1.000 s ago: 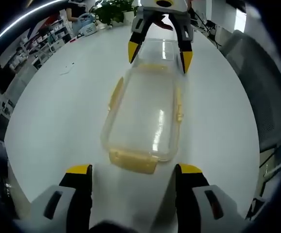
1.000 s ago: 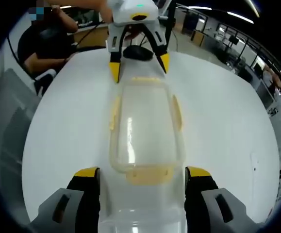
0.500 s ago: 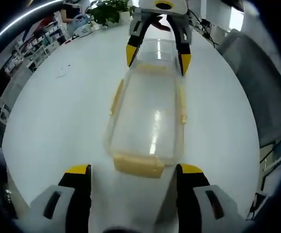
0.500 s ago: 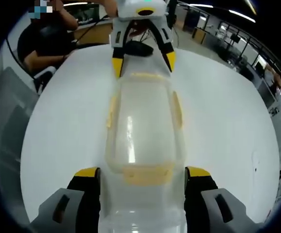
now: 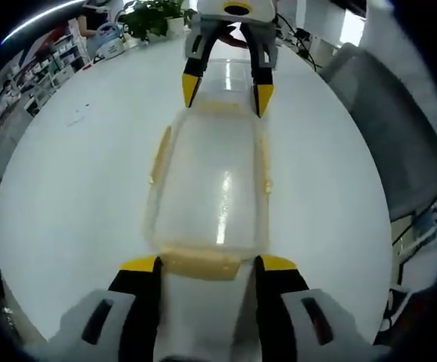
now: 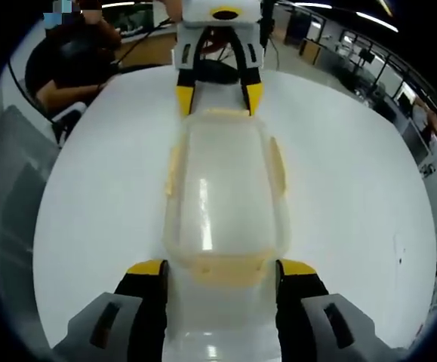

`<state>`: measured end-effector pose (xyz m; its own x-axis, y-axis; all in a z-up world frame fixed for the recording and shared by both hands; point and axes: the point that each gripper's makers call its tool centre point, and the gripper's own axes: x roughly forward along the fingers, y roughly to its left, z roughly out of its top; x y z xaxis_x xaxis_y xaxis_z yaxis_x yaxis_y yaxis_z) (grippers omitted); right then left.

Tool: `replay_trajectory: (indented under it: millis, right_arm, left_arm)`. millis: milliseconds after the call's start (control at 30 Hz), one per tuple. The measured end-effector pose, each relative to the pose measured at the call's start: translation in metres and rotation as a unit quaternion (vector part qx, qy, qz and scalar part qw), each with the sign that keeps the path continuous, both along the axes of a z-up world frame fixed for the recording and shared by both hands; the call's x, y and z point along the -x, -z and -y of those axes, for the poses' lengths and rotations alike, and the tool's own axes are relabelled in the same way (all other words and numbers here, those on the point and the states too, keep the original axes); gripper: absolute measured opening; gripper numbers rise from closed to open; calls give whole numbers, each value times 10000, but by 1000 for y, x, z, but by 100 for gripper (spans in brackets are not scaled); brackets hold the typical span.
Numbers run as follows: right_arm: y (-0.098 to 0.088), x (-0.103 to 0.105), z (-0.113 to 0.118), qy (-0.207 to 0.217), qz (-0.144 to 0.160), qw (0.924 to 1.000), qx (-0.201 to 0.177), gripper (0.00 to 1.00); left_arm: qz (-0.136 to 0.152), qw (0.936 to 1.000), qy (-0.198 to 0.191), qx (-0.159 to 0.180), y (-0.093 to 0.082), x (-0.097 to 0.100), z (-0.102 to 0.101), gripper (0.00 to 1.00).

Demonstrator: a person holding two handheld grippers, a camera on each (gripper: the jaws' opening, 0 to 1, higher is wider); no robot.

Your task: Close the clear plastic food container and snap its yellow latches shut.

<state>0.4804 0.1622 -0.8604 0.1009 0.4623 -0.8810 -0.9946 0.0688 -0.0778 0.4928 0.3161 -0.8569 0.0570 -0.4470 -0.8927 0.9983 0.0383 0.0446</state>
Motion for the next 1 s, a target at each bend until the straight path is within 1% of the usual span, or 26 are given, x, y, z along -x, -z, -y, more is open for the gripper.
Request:
replay_trajectory:
  millis: [67, 100, 133, 167, 300, 400, 500, 533, 567, 600, 767, 867, 1000]
  right_arm:
    - [0, -1, 0, 24, 8, 10000, -5, 56]
    - [0, -2, 0, 52, 13, 10000, -6, 55]
    - [0, -2, 0, 52, 12, 10000, -15, 54]
    - [0, 1, 0, -5, 26, 10000, -7, 53]
    - [0, 0, 0, -16, 19, 10000, -35, 53]
    - [-1, 1, 2, -101, 16, 9999, -9, 51]
    - [-1, 3, 6, -207, 32, 9998, 55, 45]
    - [-1, 3, 9, -232, 10, 9996, 135, 39]
    - [0, 4, 5, -79, -111, 9999, -23, 39]
    - [-1, 2, 7, -154, -13, 9999, 30, 39]
    - [-1, 1, 7, -161, -8, 9998, 83, 39]
    - [-1, 2, 7, -148, -8, 9999, 57, 39]
    - [-1, 3, 7, -95, -4, 9999, 144, 39]
  left_arm:
    - [-16, 10000, 20, 9, 0, 1, 0, 49]
    - [-27, 10000, 43, 9, 0, 2, 0, 46]
    - [-126, 9999, 103, -1, 1, 6, 1, 41]
    - [-133, 9999, 40, 27, 1, 6, 2, 40]
    - [-97, 9999, 80, 27, 1, 6, 1, 41]
    - [-80, 9999, 97, 20, 1, 6, 1, 41]
    - [-78, 9999, 138, 43, 1, 6, 1, 40]
    - [-69, 9998, 187, 37, 1, 6, 1, 40]
    - [-88, 9998, 163, 18, 1, 6, 1, 40]
    - [-103, 9998, 146, 20, 2, 6, 1, 40]
    - [-74, 9999, 123, -3, 1, 8, 1, 40]
    - [47, 9997, 227, -97, 0, 9, 2, 40]
    - [58, 9997, 181, -153, 1, 8, 1, 40]
